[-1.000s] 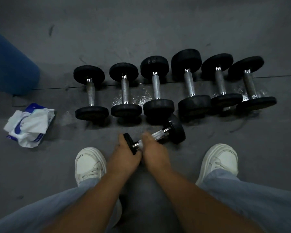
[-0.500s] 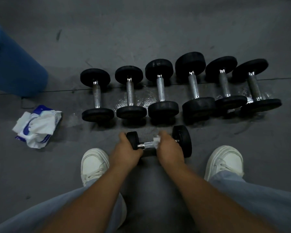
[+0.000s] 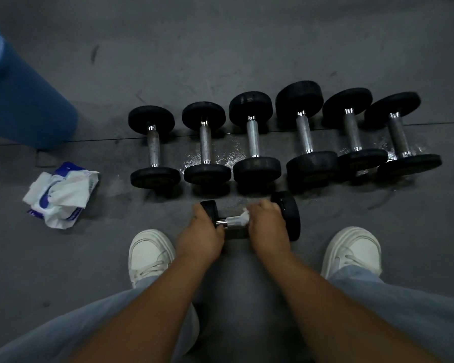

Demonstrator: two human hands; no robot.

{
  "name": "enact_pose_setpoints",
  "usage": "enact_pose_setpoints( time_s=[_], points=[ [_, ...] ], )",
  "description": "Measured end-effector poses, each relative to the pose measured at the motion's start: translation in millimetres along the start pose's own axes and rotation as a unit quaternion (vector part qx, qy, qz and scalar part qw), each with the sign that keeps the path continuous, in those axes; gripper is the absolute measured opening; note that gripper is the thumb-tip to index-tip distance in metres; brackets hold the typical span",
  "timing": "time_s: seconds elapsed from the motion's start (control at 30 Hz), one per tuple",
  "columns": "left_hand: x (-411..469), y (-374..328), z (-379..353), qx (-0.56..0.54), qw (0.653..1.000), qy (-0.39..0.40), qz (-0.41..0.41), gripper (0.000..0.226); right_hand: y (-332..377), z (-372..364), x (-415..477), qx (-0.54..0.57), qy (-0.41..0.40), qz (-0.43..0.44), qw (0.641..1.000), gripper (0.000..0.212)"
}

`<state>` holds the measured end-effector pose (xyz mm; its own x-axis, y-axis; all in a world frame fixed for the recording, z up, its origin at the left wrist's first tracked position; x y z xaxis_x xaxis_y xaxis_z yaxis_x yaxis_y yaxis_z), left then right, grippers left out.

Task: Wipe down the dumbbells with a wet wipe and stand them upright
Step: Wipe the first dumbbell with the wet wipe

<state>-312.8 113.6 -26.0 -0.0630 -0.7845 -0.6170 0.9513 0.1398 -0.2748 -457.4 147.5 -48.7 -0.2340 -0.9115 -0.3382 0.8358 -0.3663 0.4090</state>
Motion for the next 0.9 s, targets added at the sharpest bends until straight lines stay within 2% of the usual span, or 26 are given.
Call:
enact_pose_setpoints(
  time_s=[0.03, 0.13, 0.17, 0.23, 0.27, 0.37, 0.47, 0.5, 0.6, 0.63, 0.7, 0.77, 0.83, 0.9],
  points=[
    [0.6, 0.2, 0.0, 0.0, 1.0, 0.0, -0.001, 0.063, 6.1, 0.8, -2.4, 0.012, -0.009, -0.02, 1.0, 0.02],
    [2.8, 1.5, 3.4, -0.017, 1.0, -0.006, -0.007, 0.057, 22.5, -13.7, -10.2, 0.027, 0.05, 0.053, 0.997, 0.019],
    [4.0, 1.8, 4.3, -0.021, 1.0, -0.008, -0.009, 0.056, 18.0, -12.3, -8.7, 0.046, 0.044, 0.041, 0.997, 0.019],
    [4.4, 3.8, 4.6, -0.018, 1.0, -0.012, -0.013, 0.057, 4.1, -6.7, -4.2, 0.091, -0.032, -0.029, 0.995, 0.021],
    [3.4, 4.5, 4.3, -0.018, 1.0, -0.015, -0.015, 0.059, 5.5, -6.6, -4.2, 0.08, -0.036, -0.037, 0.995, 0.022],
    [1.0, 3.3, 2.6, -0.02, 1.0, -0.005, -0.021, 0.065, 23.4, -15.6, -17.3, 0.047, 0.023, 0.043, 0.998, 0.022],
    [2.3, 7.1, 1.1, -0.03, 0.999, 0.034, -0.024, 0.074, -0.3, -13.9, -13.8, 0.094, -0.012, -0.086, 0.992, 0.027],
    [2.3, 7.6, 0.2, -0.044, 0.997, 0.052, -0.025, 0.08, -0.9, -15.8, -16.6, 0.113, 0.002, -0.093, 0.989, 0.03],
    [4.3, 9.1, -2.0, -0.089, 0.993, 0.077, -0.022, 0.092, 18.3, -22.4, -23.3, 0.099, 0.087, 0.05, 0.99, 0.037],
    [5.1, 10.0, -2.5, -0.087, 0.993, 0.081, -0.018, 0.095, 16.1, -20.2, -21.0, 0.104, 0.081, 0.045, 0.99, 0.035],
    [4.8, 12.4, -3.3, -0.07, 0.995, 0.077, -0.008, 0.098, -3.0, -14.3, -12.2, 0.084, 0.041, -0.052, 0.994, 0.026],
    [3.6, 11.9, -3.7, -0.047, 0.998, 0.052, -0.005, 0.095, -6.3, -14.5, -11.6, 0.079, 0.045, -0.066, 0.994, 0.029],
    [2.8, 8.0, 0.3, -0.039, 0.998, 0.041, 0.004, 0.085, 6.5, -17.3, -17.6, 0.074, 0.096, 0.008, 0.993, 0.04],
    [7.6, 3.9, 8.2, -0.03, 0.998, 0.056, 0.023, 0.072, 1.9, -7.0, -10.2, 0.083, 0.089, 0.0, 0.993, 0.038]
  ],
)
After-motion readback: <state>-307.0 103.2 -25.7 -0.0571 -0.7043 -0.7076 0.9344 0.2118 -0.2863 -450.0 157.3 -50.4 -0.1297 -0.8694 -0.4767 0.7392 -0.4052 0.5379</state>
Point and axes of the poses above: each hand's wrist, its own x-axis towards the middle knuckle, its own z-axis out of the back of the hand, y = z × x, the point moved 3 cm from there along x, towards the middle knuckle, and after that the axes turned 4 degrees about y, right-handed, at the moved point
